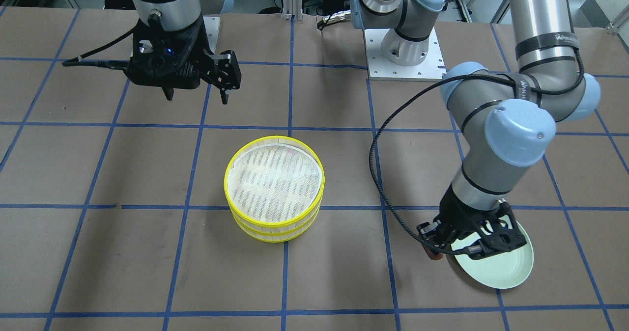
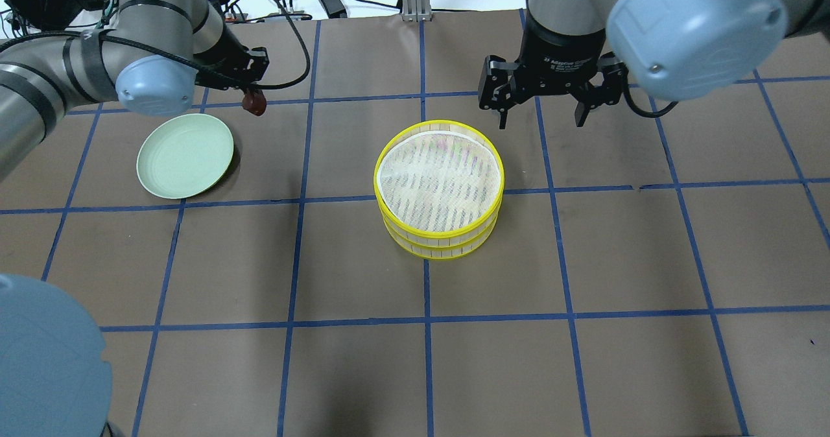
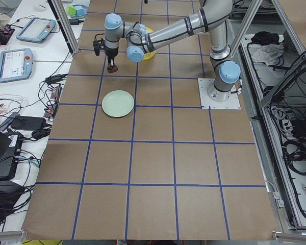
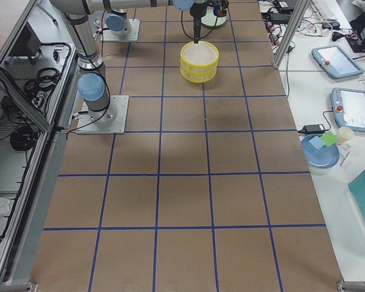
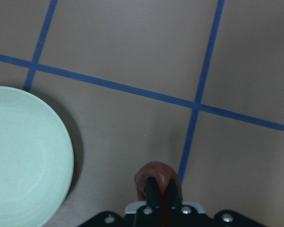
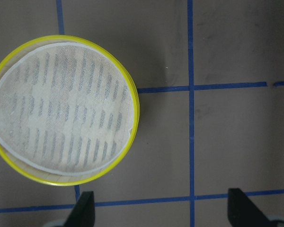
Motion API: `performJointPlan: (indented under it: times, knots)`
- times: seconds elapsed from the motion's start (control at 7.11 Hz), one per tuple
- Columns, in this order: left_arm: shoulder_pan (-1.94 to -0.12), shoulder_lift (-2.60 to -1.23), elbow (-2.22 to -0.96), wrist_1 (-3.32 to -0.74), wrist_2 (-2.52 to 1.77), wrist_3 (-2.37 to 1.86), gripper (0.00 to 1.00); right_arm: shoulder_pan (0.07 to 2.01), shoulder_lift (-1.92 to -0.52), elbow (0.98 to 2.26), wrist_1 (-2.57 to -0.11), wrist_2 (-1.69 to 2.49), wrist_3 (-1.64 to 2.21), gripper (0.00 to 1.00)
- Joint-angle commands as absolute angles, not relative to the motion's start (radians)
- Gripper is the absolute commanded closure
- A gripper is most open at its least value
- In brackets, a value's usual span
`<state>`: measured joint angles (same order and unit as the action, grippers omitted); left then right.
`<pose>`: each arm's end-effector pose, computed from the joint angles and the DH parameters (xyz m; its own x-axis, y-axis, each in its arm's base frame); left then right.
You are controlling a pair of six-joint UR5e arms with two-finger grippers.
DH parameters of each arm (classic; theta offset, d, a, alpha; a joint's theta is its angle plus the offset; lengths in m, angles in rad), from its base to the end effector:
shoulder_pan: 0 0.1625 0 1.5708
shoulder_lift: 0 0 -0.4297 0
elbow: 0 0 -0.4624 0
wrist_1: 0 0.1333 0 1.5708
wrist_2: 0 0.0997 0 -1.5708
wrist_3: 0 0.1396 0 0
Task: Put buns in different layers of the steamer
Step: 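Carry the brown bun with the left gripper over the steamer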
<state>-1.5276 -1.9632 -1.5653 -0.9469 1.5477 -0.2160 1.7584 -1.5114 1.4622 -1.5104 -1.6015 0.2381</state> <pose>-0.1052 -0.7274 0.2728 -0.9668 -0.2450 0.0722 -0.2551 0.9405 -0.2245 0.2359 -0.5511 0.4735 -0.9982 0.0502 0.0325 0.0504 0.9987 0.0036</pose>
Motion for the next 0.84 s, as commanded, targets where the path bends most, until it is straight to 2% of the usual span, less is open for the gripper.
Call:
performJointPlan:
  times: [0.0,0.42,0.7]
  knots:
    - [-1.655,-1.919,-1.566,-0.992,1.511,-0.36,1.0,1.732,-1.532,1.433,-1.427,-1.6,0.22,0.0]
    - [-1.808,-1.899,-1.585,-1.02,1.499,-0.474,1.0,1.651,-1.543,1.424,-1.428,-1.571,0.161,0.0]
    - [-1.824,-1.899,-1.618,-1.023,1.438,-0.472,1.0,1.652,-1.548,1.428,-1.428,-1.574,0.158,0.0]
